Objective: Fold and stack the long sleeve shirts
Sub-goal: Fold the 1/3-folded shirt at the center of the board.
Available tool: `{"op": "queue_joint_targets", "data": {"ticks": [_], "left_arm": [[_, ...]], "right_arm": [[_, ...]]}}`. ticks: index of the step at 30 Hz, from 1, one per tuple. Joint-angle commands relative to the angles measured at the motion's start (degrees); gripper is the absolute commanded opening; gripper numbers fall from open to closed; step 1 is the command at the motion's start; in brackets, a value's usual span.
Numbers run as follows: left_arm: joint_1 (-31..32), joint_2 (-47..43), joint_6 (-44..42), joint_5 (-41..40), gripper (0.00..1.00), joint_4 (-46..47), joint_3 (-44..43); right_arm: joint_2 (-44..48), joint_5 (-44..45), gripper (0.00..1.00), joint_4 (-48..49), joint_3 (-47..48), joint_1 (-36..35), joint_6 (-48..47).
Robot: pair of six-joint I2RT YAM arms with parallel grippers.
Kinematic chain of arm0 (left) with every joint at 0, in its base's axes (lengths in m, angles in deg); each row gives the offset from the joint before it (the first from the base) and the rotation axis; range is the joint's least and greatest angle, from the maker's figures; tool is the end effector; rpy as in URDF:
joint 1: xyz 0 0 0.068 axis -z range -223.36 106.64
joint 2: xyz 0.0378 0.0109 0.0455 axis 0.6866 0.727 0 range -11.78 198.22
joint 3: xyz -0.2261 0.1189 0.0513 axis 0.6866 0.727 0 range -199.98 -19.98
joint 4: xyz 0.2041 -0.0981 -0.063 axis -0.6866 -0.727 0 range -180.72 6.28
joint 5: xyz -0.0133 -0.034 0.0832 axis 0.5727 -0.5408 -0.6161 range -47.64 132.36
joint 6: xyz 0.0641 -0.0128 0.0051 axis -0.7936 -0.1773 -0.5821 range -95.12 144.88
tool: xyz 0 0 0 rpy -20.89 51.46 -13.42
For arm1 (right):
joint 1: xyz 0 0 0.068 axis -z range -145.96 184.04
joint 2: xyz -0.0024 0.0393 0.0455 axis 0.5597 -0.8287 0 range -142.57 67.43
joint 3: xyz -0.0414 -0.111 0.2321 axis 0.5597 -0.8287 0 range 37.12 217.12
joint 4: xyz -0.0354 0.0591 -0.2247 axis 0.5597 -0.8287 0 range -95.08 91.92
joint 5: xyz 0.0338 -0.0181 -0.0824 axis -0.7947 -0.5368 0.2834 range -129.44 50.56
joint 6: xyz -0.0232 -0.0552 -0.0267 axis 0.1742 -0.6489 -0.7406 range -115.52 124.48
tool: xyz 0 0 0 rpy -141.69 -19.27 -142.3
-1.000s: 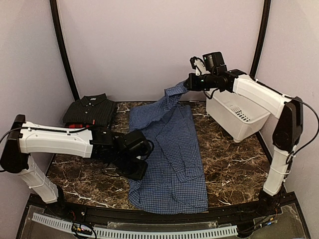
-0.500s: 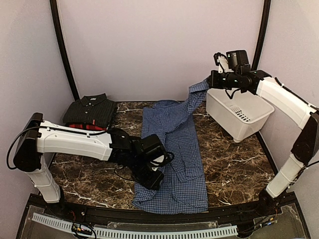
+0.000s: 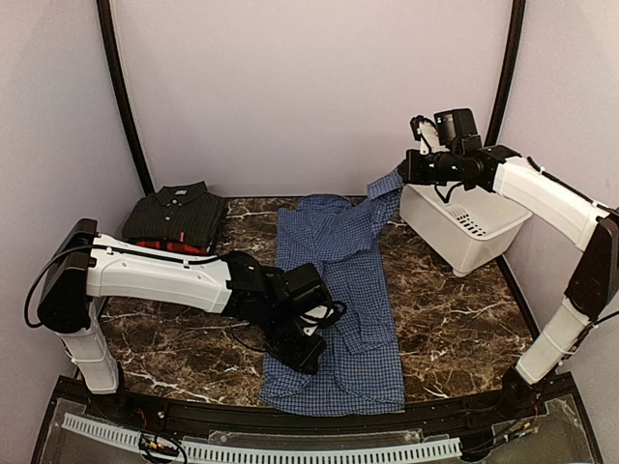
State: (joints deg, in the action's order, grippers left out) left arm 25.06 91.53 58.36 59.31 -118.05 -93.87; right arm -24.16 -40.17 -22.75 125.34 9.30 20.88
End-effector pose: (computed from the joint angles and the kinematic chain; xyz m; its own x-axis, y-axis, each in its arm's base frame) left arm 0.1149 -0.3315 0.1934 -0.7919 0.5678 -0.2248 0.5996 0.6533 -0.4622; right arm 0.3244 0.1501 0.3530 -0.5305 0.0665 -0.8451 -0.2907 0.9222 0.2550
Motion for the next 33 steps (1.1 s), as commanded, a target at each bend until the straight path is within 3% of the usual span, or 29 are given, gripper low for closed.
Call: {"op": "queue_joint_targets", "data": {"ticks": [1,3,4,8,11,20,33], "left_arm": [[0.2,-0.3,0.6,1.2,0.0,0.1,-1.4],[0.1,-0.2,1.2,1.3,0.09,-0.1,-1.7],[0.1,-0.4,1.3,0.5,0.19,-0.4,-1.8],[-0.4,-3.8,4.6,-4.3,0.37,-1.7,-0.3],[-2.7,-7.9,8.7,-6.1,0.39,-0.4,2.9],[-6.4,-18.6,15.3,-7.0,0.29,1.1,18.0],[-6.1,-25.8,18.1,-3.1,0.27,8.7,31.1]], "right_arm": [[1.1,-2.0,0.0,3.0,-0.7,0.2,0.6],[0.8,-2.9,0.0,3.1,-0.5,0.1,0.8],[0.6,-3.8,0.0,3.2,-0.5,0.1,0.9],[0.2,-7.9,0.0,4.1,-2.4,-0.5,1.9],[0.6,-8.7,0.0,5.1,-5.2,-2.1,2.2],[-2.7,-11.3,0.0,8.6,-9.9,-11.6,2.7],[-23.0,-21.0,0.0,14.6,0.4,-22.0,5.2]]}}
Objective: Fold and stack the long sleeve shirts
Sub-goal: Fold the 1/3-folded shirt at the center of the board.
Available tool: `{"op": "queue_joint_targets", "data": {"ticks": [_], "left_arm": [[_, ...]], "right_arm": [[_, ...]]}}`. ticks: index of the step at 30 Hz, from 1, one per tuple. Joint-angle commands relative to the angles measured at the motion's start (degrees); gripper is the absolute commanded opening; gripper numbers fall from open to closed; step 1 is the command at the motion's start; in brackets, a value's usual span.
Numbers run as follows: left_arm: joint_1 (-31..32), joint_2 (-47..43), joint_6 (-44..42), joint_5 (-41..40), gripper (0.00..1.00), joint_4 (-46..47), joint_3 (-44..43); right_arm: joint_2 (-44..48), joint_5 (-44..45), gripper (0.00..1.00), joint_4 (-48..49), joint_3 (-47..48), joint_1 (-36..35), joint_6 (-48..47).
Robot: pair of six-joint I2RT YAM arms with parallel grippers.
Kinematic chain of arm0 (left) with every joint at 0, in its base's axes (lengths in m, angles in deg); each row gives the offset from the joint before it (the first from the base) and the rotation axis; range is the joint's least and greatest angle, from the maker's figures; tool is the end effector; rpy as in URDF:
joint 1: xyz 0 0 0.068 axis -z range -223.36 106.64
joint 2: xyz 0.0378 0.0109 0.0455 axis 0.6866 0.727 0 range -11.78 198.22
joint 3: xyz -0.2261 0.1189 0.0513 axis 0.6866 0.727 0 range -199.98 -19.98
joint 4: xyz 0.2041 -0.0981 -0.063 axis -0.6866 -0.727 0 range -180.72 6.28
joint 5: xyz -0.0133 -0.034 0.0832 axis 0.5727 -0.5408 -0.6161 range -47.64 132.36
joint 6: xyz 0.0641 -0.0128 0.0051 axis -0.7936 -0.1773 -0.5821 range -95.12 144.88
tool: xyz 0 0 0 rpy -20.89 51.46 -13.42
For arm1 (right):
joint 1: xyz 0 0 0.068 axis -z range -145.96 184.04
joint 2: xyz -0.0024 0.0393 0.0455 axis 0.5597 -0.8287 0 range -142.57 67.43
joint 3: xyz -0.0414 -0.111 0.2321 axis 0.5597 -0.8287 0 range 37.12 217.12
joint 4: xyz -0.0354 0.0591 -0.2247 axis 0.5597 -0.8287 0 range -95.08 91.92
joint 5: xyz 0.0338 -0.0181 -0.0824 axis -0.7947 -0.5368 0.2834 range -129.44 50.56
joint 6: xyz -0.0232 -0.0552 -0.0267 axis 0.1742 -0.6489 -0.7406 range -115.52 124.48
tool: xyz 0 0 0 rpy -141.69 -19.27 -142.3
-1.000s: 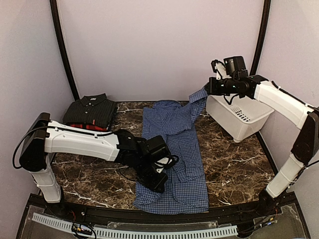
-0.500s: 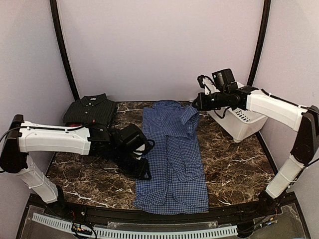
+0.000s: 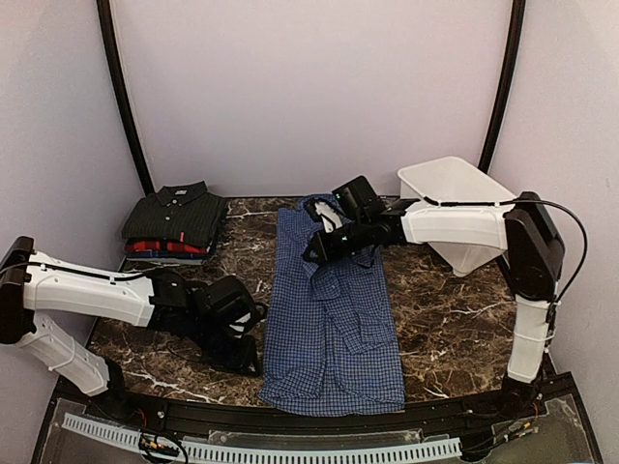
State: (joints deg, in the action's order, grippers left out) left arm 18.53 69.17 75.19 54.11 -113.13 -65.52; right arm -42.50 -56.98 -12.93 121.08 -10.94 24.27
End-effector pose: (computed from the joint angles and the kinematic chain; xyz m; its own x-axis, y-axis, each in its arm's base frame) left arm 0.1060 -0.2208 0.1725 -0.9682 0.2137 -0.1301 0.2496 0.8599 -0.4452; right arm 0.2861 0.3077 0.2285 -0.7179 -0.2608 -0.6455 -0.6294 0.6394 0.4417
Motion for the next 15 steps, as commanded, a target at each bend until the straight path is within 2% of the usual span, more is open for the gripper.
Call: {"op": "queue_joint_targets", "data": {"ticks": [1,12,15], "left_arm": [[0.7,-3.8,1.3,2.2,0.27,4.8,3.2],[2.7,-2.8,-1.0,1.8,0.27,10.2,4.9],[2.9,-2.1,-1.3,1.2,0.3,10.1,5.7]], "right_arm": [[-6.2,-4.9,0.0,5.2,5.5,-2.1,2.2],[-17.7,-8.5,0.0,10.1,10.2,-3.8,6.7],[-19.2,-8.8,0.0,10.9,10.1,-3.9,7.4]]}}
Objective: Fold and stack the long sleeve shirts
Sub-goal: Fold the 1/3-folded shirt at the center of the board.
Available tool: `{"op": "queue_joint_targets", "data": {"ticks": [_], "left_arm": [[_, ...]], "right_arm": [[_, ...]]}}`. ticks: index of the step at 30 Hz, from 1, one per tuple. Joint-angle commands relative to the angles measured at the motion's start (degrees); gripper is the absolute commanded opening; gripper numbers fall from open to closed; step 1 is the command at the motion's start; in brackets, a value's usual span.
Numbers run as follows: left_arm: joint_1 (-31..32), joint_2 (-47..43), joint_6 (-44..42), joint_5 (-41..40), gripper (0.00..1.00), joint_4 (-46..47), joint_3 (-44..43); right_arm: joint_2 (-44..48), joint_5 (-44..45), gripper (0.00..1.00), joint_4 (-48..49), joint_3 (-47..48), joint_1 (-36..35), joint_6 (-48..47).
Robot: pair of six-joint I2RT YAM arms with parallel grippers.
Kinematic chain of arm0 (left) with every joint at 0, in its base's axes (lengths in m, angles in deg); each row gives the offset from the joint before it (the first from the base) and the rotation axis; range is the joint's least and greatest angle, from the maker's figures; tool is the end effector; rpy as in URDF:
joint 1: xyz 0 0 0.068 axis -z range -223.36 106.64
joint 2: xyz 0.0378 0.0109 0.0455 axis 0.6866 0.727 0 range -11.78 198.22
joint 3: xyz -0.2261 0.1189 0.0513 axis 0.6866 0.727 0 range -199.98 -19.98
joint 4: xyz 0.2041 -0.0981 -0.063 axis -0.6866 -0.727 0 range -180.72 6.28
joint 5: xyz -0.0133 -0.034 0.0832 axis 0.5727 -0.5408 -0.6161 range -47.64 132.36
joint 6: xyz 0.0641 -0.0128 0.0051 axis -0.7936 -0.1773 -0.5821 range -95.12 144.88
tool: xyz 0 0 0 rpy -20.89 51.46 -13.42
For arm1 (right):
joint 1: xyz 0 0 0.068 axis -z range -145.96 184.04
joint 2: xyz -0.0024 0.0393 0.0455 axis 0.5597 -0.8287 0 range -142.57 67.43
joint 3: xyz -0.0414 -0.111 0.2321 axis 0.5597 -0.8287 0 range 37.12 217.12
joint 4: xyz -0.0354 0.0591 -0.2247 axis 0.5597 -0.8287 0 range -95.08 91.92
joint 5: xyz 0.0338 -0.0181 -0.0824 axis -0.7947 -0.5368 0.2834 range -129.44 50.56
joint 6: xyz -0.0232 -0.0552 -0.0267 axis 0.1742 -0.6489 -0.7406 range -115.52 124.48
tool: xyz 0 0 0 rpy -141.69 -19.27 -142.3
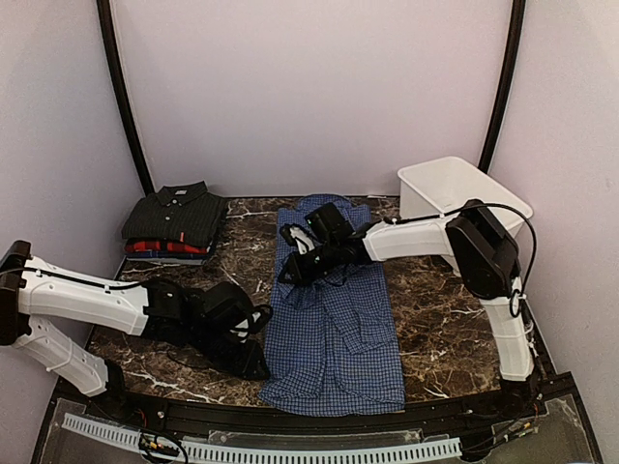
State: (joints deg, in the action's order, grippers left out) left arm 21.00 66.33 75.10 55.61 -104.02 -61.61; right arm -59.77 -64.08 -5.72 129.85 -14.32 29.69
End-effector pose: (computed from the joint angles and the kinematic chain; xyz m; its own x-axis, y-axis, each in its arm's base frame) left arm 0.0958 -0.2270 0.1750 -0.9477 0.2460 -0.2033 0.3182 0.7765 -0.5438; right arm 0.2991 0.3686 0.1596 -0.7800 -0.2944 -0.5522 -0.6107 0.5507 0.5690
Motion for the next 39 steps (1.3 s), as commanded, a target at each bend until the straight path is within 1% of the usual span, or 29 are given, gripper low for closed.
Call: {"op": "queue_joint_targets", "data": {"ticks": [1,4,15,25,27,31,36,39], "left_arm": [[0.6,0.8,-1.2,-0.2,0.31,1.7,2.0],[1.1,0.8,-1.0,0.1,0.33,3.3,3.1],[3.7,2.0,-0.5,-2.3,0.33,8.9,4.2],[6.1,3.7,-0.2,-9.0,0.29,5.7,3.0],[6.5,4.0,-0.4,-9.6,0.27,5.1,2.6],[7.3,5.1,-0.5,-9.4,0.17,4.4,1.7],[8.9,5.0,0.1,-9.6,0.01,0.2,-0.3],[9.5,4.1,0.5,-9.0,0.0,-2.2,-1.2]], "right_arm": [[-2.4,-1.8,0.0,3.9,1.3,-0.5,2.1],[-3.4,-1.9,0.0,4.8,0.9,-0.5,2.7],[-4.7,-2.3,0.0,6.2,0.1,-0.5,3.6],[-4.8,-2.5,0.0,7.0,-0.8,-0.5,3.7],[-4.8,-2.5,0.0,7.2,-1.0,-0.5,3.8],[-4.9,-2.3,0.0,7.4,-1.3,-0.5,4.0],[-5.2,-2.1,0.0,7.2,-1.1,-0.4,4.1],[-5.7,-1.9,0.0,7.2,-1.1,-0.4,4.3]]}}
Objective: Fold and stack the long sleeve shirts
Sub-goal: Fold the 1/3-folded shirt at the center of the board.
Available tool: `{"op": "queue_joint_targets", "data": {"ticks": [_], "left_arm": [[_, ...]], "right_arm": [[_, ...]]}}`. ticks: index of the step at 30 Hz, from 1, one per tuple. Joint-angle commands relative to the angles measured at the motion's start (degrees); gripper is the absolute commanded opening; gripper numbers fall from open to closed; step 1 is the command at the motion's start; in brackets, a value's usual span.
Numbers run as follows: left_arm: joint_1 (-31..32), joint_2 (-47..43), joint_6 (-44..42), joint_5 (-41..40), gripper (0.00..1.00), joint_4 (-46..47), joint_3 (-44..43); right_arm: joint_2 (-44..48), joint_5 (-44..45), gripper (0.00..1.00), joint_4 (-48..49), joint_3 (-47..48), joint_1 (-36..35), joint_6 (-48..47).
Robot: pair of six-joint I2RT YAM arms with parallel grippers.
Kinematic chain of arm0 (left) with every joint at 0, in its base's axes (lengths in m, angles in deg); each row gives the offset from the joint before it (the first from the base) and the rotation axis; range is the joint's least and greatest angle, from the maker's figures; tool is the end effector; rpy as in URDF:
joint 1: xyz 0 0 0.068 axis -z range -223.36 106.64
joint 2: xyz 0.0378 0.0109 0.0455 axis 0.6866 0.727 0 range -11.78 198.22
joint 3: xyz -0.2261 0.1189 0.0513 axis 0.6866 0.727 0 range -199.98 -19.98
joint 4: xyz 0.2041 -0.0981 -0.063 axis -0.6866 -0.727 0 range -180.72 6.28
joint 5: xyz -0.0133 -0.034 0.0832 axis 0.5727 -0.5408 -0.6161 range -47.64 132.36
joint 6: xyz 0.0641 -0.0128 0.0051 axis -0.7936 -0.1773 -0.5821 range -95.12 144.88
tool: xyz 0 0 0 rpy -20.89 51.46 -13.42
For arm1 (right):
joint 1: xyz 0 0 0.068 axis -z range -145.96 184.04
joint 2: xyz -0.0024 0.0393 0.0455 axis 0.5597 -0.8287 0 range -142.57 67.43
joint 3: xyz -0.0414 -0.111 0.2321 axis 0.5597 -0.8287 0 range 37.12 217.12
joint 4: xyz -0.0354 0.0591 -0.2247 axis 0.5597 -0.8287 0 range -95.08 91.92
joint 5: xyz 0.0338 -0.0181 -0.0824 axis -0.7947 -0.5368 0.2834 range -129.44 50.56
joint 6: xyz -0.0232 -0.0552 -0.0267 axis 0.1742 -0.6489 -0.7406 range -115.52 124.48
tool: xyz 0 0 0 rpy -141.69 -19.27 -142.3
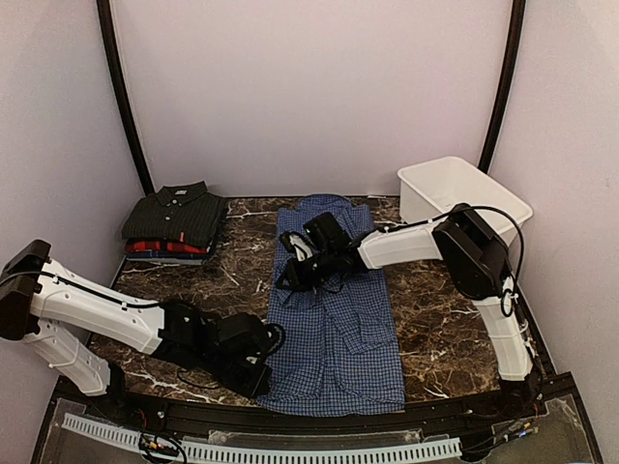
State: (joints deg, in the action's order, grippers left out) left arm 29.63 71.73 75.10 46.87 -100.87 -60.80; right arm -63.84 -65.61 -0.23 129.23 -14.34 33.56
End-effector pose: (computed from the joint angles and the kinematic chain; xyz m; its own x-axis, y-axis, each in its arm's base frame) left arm 0.0705 -0.2445 0.1520 -0.9033 0.3340 -0.2694 0.4231 0.7977 -0.4298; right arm 0.3032 0.3754 0.1329 -0.8162 -0.2618 -0.5150 -0.5655 0.5443 0.6196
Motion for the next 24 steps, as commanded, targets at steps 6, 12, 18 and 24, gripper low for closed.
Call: {"op": "queue_joint_targets", "data": {"ticks": [6,12,18,24], "left_arm": [[1.5,-3.0,2.7,2.3,0.0,-8.5,-3.2],[2.1,-2.6,4.7,5.8,0.03,-8.7,-2.6],[2.2,-3.1,4.8,7.6,0.25,-7.8,-3.9],[-0.6,-6.6,3.1,2.9,0.36,-10.7,-9.1]], "right_arm": [[-3.1,0.3,0.0,1.9,-0.2,-0.4,1.7],[-4.1,0.4,0.0,1.9,-0.4,-0.4,2.6],[-3.2,0.4,0.0,1.7,0.3,-0.4,2.2],[0.3,1.1,0.0,-1.5,2.3,-0.4,0.1]]}}
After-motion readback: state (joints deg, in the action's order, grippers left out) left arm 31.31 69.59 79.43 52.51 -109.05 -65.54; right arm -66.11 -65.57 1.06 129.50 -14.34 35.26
